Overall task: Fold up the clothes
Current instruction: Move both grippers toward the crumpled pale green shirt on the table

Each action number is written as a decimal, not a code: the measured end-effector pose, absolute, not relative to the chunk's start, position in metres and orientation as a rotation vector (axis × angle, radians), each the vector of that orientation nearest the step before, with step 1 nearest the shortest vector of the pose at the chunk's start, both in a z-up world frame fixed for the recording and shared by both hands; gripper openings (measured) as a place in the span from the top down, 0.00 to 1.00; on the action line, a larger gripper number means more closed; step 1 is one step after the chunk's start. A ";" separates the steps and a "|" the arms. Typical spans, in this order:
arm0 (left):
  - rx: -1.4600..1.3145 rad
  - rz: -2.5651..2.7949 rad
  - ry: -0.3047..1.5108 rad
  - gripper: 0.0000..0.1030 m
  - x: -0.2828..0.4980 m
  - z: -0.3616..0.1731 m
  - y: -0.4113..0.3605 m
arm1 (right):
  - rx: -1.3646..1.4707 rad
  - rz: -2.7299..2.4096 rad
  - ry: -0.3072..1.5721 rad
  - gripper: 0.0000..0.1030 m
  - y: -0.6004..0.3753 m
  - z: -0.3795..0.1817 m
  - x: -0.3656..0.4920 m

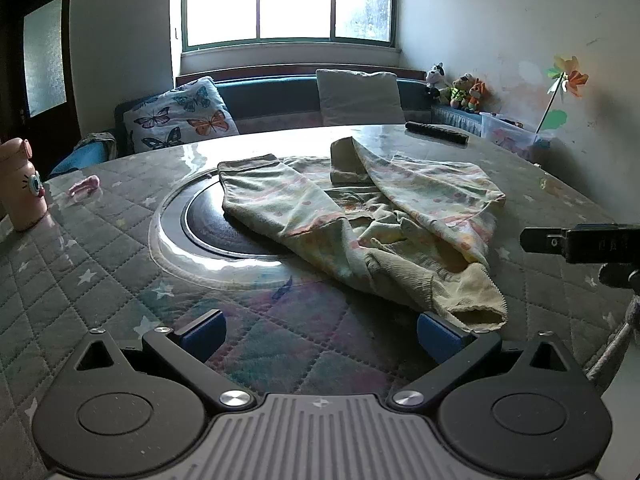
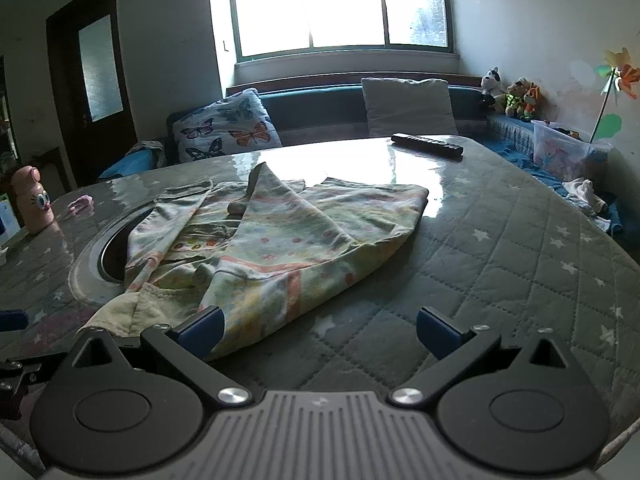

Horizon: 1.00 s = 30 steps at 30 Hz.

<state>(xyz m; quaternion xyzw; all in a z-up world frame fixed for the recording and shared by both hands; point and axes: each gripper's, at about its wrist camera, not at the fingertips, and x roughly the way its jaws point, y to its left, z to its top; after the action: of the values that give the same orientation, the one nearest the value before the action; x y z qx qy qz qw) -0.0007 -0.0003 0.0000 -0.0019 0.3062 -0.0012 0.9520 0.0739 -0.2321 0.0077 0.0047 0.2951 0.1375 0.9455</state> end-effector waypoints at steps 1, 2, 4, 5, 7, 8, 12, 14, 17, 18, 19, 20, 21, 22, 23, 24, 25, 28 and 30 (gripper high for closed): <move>-0.005 -0.004 0.622 0.00 -0.001 0.000 -0.001 | 0.009 0.280 0.600 0.00 -0.231 0.008 0.073; -0.006 -0.005 0.622 0.00 -0.002 0.000 -0.001 | 0.009 0.279 0.600 0.00 -0.230 0.007 0.072; -0.009 -0.008 0.623 0.00 -0.004 0.000 -0.002 | 0.009 0.278 0.598 0.00 -0.228 0.007 0.069; -0.010 -0.009 0.623 0.00 -0.005 0.000 -0.002 | 0.009 0.277 0.597 0.00 -0.227 0.007 0.068; -0.011 -0.012 0.622 0.00 -0.007 0.000 -0.003 | 0.009 0.276 0.596 0.00 -0.225 0.007 0.066; -0.011 -0.015 0.621 0.00 -0.008 0.000 -0.003 | 0.009 0.276 0.595 0.00 -0.224 0.007 0.065; -0.011 -0.010 0.626 0.00 -0.007 0.000 -0.003 | 0.011 0.283 0.596 0.00 -0.224 0.008 0.062; -0.011 -0.006 0.630 0.00 -0.008 0.001 -0.004 | 0.012 0.290 0.598 0.00 -0.226 0.008 0.061; -0.011 -0.007 0.629 0.00 -0.009 0.001 -0.004 | 0.013 0.301 0.601 0.00 -0.228 0.010 0.060; -0.010 -0.008 0.628 0.00 -0.009 0.001 -0.005 | 0.014 0.303 0.602 0.00 -0.229 0.010 0.060; -0.010 -0.008 0.628 0.00 -0.009 0.001 -0.005 | 0.014 0.303 0.604 0.00 -0.229 0.010 0.060; -0.009 -0.008 0.629 0.00 -0.009 0.001 -0.005 | 0.015 0.305 0.605 0.00 -0.229 0.010 0.060; -0.008 -0.007 0.630 0.00 -0.009 0.001 -0.005 | 0.015 0.307 0.606 0.00 -0.229 0.010 0.060; -0.008 -0.006 0.632 0.00 -0.008 0.000 -0.005 | 0.015 0.310 0.607 0.00 -0.229 0.009 0.060; -0.008 -0.005 0.634 0.00 -0.008 0.000 -0.005 | 0.014 0.311 0.608 0.00 -0.228 0.009 0.060; -0.007 -0.005 0.635 0.00 -0.007 0.000 -0.006 | 0.013 0.314 0.609 0.00 -0.227 0.009 0.060; -0.006 -0.006 0.636 0.00 -0.006 0.000 -0.006 | 0.012 0.317 0.610 0.00 -0.227 0.008 0.061; -0.003 -0.007 0.638 0.00 -0.005 -0.001 -0.006 | 0.009 0.324 0.612 0.00 -0.225 0.008 0.061; -0.002 -0.006 0.639 0.00 -0.004 -0.001 -0.007 | 0.006 0.326 0.612 0.00 -0.225 0.008 0.061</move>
<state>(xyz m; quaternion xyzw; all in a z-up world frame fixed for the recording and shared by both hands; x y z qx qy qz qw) -0.0045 -0.0065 -0.0006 -0.0011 0.3141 -0.0030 0.9494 0.0615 -0.2247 0.0078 0.0029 0.3001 0.1599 0.9404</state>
